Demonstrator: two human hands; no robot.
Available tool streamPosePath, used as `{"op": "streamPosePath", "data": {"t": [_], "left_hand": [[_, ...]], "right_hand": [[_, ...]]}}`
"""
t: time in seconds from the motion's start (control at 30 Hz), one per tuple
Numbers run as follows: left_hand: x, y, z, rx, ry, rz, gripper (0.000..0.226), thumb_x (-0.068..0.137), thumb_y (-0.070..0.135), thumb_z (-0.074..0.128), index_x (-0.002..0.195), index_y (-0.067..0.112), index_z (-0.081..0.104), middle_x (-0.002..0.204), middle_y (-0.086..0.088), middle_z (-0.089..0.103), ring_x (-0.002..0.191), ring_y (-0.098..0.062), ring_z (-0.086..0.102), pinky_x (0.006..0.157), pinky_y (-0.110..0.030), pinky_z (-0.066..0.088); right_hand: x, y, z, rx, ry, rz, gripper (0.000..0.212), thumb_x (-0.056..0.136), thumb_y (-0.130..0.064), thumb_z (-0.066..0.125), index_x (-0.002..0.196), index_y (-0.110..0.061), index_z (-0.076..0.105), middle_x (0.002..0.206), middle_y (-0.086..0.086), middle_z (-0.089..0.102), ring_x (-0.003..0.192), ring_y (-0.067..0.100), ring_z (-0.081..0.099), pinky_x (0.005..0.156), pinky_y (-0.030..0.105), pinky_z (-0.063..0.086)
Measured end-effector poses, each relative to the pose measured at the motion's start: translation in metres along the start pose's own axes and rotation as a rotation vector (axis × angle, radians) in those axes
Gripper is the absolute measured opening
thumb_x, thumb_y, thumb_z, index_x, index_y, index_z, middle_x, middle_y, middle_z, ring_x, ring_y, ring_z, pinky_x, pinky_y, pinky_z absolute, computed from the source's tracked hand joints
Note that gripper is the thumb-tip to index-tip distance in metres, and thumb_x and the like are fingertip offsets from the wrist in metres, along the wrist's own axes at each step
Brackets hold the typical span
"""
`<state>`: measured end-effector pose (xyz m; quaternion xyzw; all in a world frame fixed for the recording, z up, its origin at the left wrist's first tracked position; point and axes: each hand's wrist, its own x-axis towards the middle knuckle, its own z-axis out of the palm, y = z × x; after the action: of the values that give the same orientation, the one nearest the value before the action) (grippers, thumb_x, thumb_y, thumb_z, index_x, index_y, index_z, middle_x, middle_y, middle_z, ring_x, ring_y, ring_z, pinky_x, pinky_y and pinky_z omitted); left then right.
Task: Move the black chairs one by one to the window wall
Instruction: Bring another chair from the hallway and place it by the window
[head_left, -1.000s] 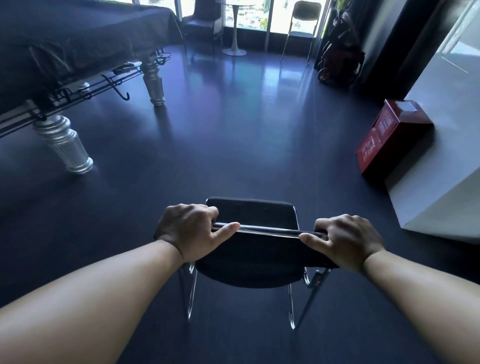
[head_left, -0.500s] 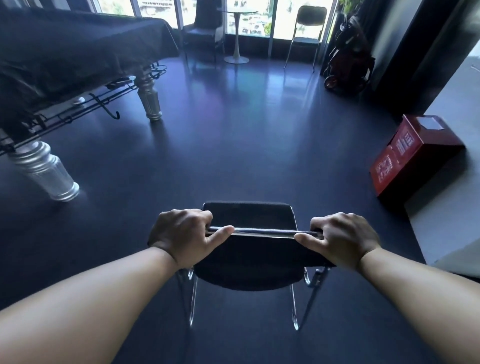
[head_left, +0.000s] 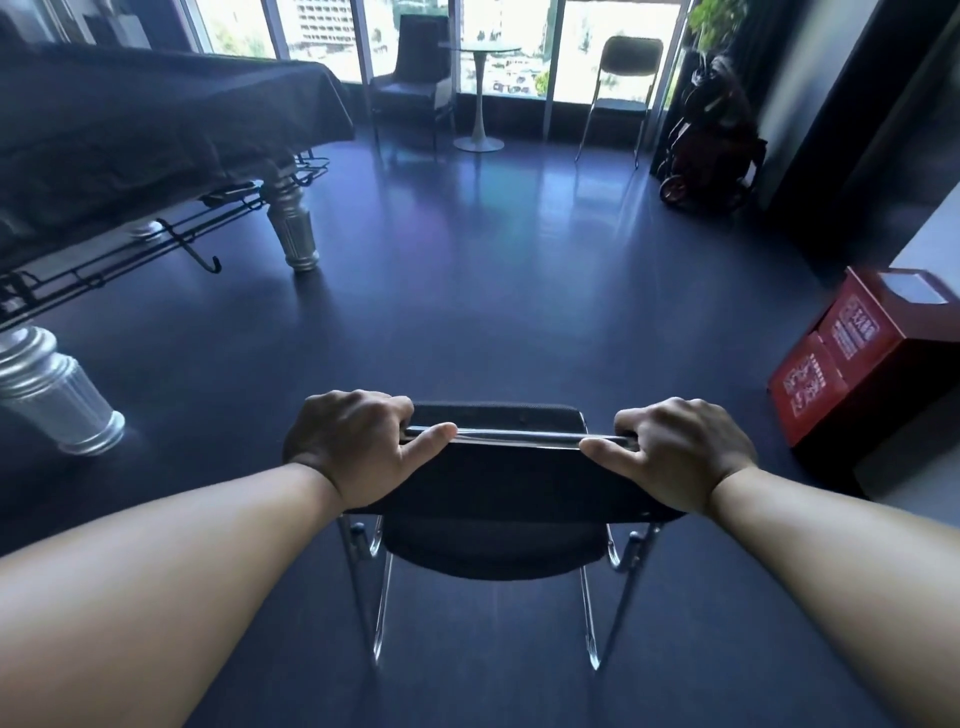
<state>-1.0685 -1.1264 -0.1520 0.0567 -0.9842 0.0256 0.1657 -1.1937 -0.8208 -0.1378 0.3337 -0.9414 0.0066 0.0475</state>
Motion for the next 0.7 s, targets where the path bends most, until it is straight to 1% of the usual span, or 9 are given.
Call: {"op": "streamPosePath", "data": {"t": [0.13,0.23,0.3,0.4,0.5,0.57,0.63,0.7], "left_hand": [[0.048,-0.011,0.016,0.033,0.013,0.001,0.076,0.076,0.085,0.006,0.064,0.019,0.042,0.062,0.006,0.053,0.064,-0.022,0.048,0.059,-0.032,0.029],[0.091,-0.023,0.031,0.037,0.017,0.012,0.076,0.076,0.085,0.005,0.064,0.019,0.042,0.06,0.006,0.05,0.063,-0.021,0.048,0.059,-0.032,0.03],[0.124,-0.033,0.044,0.022,0.021,0.018,0.077,0.076,0.085,0.006,0.064,0.018,0.043,0.061,0.006,0.053,0.065,-0.021,0.053,0.06,-0.032,0.031],[0.18,-0.05,0.065,0.01,0.019,0.031,0.078,0.076,0.085,0.006,0.065,0.018,0.044,0.063,0.007,0.055,0.07,-0.022,0.058,0.061,-0.032,0.032],[0.229,-0.064,0.081,0.01,0.015,0.046,0.079,0.076,0.086,0.005,0.066,0.019,0.044,0.064,0.006,0.056,0.068,-0.021,0.055,0.062,-0.032,0.032],[0.262,-0.075,0.094,0.003,0.007,0.053,0.078,0.075,0.086,0.004,0.066,0.019,0.044,0.065,0.007,0.055,0.067,-0.02,0.051,0.062,-0.032,0.031],[0.29,-0.085,0.103,-0.003,0.004,0.065,0.079,0.073,0.087,0.003,0.067,0.02,0.044,0.066,0.007,0.056,0.069,-0.021,0.053,0.063,-0.032,0.03],[0.312,-0.095,0.11,-0.014,0.018,0.081,0.086,0.068,0.093,-0.002,0.066,0.021,0.045,0.064,0.008,0.054,0.067,-0.02,0.05,0.063,-0.031,0.029]], "right_hand": [[0.052,0.02,0.007,0.003,0.025,-0.013,0.086,0.067,-0.091,0.008,0.078,-0.024,0.061,0.077,-0.005,0.065,0.079,0.025,0.059,0.069,0.033,0.041],[0.095,0.033,0.011,-0.01,0.013,-0.011,0.083,0.071,-0.09,0.012,0.079,-0.024,0.061,0.077,-0.005,0.064,0.078,0.024,0.057,0.069,0.033,0.04],[0.126,0.043,0.014,-0.013,0.019,-0.005,0.083,0.071,-0.09,0.012,0.079,-0.023,0.06,0.075,-0.006,0.062,0.076,0.023,0.054,0.069,0.033,0.04],[0.183,0.061,0.023,-0.022,0.037,0.005,0.084,0.07,-0.091,0.01,0.078,-0.023,0.059,0.074,-0.007,0.061,0.079,0.023,0.059,0.07,0.033,0.042],[0.23,0.075,0.027,-0.014,0.053,0.009,0.086,0.068,-0.092,0.006,0.076,-0.023,0.057,0.072,-0.007,0.059,0.079,0.023,0.059,0.07,0.033,0.041],[0.263,0.082,0.031,-0.019,0.062,0.018,0.089,0.064,-0.092,0.003,0.077,-0.023,0.058,0.073,-0.006,0.061,0.08,0.024,0.06,0.07,0.033,0.042],[0.287,0.088,0.033,-0.012,0.074,0.034,0.09,0.063,-0.092,0.004,0.077,-0.023,0.059,0.076,-0.005,0.064,0.082,0.025,0.062,0.069,0.033,0.041],[0.307,0.091,0.036,-0.01,0.074,0.04,0.09,0.064,-0.093,0.005,0.075,-0.022,0.058,0.078,-0.004,0.066,0.082,0.027,0.062,0.068,0.033,0.04]]}}
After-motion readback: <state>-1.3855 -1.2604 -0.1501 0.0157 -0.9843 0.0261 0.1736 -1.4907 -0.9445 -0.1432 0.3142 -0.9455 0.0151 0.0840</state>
